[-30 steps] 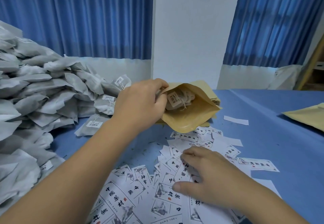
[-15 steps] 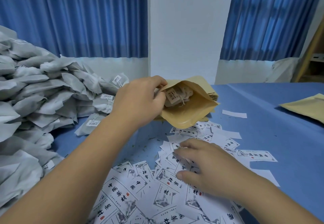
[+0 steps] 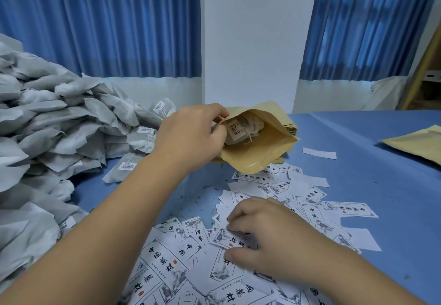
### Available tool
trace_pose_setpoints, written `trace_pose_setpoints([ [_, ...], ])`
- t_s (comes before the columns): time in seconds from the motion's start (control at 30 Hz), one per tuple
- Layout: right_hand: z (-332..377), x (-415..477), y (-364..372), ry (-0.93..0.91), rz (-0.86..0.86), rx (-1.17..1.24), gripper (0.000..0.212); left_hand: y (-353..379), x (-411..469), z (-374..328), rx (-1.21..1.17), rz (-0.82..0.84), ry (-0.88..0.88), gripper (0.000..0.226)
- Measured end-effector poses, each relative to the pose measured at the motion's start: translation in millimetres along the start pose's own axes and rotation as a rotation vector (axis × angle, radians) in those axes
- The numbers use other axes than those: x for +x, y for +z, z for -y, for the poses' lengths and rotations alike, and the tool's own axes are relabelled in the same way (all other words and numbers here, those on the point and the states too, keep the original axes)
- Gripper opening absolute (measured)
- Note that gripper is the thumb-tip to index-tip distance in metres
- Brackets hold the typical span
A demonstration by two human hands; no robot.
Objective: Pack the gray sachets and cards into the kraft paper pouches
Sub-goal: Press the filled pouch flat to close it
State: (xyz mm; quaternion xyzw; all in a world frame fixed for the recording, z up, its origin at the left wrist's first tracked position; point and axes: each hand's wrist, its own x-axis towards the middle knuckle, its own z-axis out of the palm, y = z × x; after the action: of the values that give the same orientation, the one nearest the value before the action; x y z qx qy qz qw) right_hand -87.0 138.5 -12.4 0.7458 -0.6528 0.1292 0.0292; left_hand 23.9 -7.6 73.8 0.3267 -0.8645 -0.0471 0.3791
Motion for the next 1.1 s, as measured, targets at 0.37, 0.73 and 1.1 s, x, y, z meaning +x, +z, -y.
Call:
trace_pose_setpoints([
  [0.37, 6, 3, -5, 0.128, -0.371, 0.230, 0.022, 7, 4, 6, -0.167, -0.147, 0.119, 0.033],
  [0.73, 6, 13, -56, 0.038, -0.946, 0.132, 0.020, 11, 3, 6, -0.171, -0.159, 0.154, 0.036],
  [1.1, 20, 74, -69, 0.251, -0.220, -0.456, 0.028, 15, -1, 0, -0.230, -0.201, 0.177, 0.041],
])
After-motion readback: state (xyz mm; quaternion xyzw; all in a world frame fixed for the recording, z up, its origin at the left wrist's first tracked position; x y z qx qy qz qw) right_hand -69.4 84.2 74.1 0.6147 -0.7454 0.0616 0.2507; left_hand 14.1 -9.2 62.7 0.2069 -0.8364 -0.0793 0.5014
